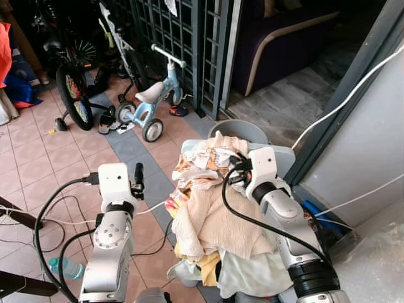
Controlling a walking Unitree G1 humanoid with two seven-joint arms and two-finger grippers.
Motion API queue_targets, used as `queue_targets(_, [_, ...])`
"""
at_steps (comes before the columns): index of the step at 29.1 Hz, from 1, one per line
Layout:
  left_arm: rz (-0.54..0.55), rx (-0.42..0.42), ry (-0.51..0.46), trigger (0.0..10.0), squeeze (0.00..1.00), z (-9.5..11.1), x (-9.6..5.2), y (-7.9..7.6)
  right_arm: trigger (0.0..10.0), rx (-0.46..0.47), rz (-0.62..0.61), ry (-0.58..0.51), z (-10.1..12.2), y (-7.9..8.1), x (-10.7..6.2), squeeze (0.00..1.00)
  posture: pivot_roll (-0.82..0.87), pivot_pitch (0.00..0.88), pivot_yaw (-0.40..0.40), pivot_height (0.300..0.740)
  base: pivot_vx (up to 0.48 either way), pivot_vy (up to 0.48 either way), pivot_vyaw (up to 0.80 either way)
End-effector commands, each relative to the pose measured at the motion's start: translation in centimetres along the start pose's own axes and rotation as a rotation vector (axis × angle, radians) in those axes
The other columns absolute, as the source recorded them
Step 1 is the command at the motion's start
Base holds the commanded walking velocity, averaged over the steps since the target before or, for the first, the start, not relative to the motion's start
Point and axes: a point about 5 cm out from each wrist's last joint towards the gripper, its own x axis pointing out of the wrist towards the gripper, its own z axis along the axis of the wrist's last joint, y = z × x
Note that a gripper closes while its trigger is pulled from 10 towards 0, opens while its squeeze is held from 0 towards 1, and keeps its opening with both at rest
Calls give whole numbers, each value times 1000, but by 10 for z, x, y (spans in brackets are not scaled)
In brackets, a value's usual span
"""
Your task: Clothes washing
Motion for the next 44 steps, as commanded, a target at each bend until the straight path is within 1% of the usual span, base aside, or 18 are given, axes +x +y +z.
queue_targets(1, [1, 18, -9, 10000, 0, 2, 2, -2, 0, 11, -44, -56, 11, -8, -2, 0, 17, 39, 23, 740, 0, 0, 0])
queue_targets(2, [-3, 19, -10, 10000, 0, 2, 3, -3, 0, 18, -63, -72, 15, -12, -3, 0, 12, 38, 25, 740, -251, 0, 0])
queue_targets(8, [-13, 15, -10, 10000, 0, 3, 4, -5, 0, 11, -83, -66, 15, -18, -4, 0, 8, 37, 29, 740, -284, 0, 0])
queue_targets(21, [-1, 16, -11, 10000, 0, 2, 7, -3, 0, 17, -82, -64, 17, -12, 0, 0, 15, 32, 28, 740, -269, 0, 0])
queue_targets(27, [0, 11, -11, 10000, 0, 2, 8, -3, 0, 13, -91, -73, 19, -14, 2, 0, 14, 29, 29, 740, 0, 0, 0])
queue_targets(28, [1, 8, -10, 10000, 0, 2, 9, -3, 7373, -5, -103, -73, 20, -16, 2, 0, 14, 28, 29, 740, 0, 0, 0])
queue_targets(30, [1, 7, -9, 10000, 0, 2, 9, -3, 7373, -15, -110, -73, 20, -17, 2, 0, 14, 28, 29, 740, 0, 0, 0])
queue_targets(31, [0, -1, -15, 10000, 0, 2, 9, -2, 10000, -30, -129, -80, 22, -19, 3, 0, 13, 28, 30, 740, 0, 0, -800])
queue_targets(32, [-15, -13, -32, 10000, 0, 4, 8, -3, 10000, -63, -149, -99, 26, -23, 4, 0, 13, 27, 29, 740, 0, 0, -800])
queue_targets(34, [-25, -9, -38, 10000, 0, 5, 8, -3, 10000, -110, -175, -134, 34, -28, 6, 0, 12, 27, 29, 740, 0, 0, -800])
queue_targets(35, [-34, -15, -40, 10000, 0, 5, 8, -4, 10000, -134, -200, -158, 40, -33, 8, 0, 10, 27, 31, 740, 0, 0, -800])
queue_targets(37, [-41, -27, -43, 10000, 0, 6, 8, -4, 10000, -144, -220, -173, 44, -37, 10, 0, 9, 28, 32, 740, 0, 0, -800])
queue_targets(40, [-47, -14, -49, 10000, 0, 7, 8, -5, 10000, -179, -277, -199, 56, -52, 16, 0, 9, 28, 32, 740, 0, 0, -800])
queue_targets(41, [-47, -14, -49, 10000, 0, 7, 8, -5, 10000, -179, -277, -199, 56, -52, 16, 0, 9, 28, 32, 740, 0, 0, -800])
queue_targets(42, [-53, -18, -50, 10000, 0, 7, 8, -6, 10000, -204, -323, -213, 63, -63, 19, 0, 9, 28, 31, 740, 0, 0, -800])
queue_targets(43, [-53, -18, -50, 10000, 0, 7, 8, -6, 10000, -204, -323, -213, 63, -63, 19, 0, 9, 28, 31, 740, 0, 0, -800])
queue_targets(44, [-57, -21, -50, 10000, 0, 7, 8, -6, 10000, -220, -356, -220, 66, -70, 21, 0, 9, 28, 31, 740, 0, 0, -800])
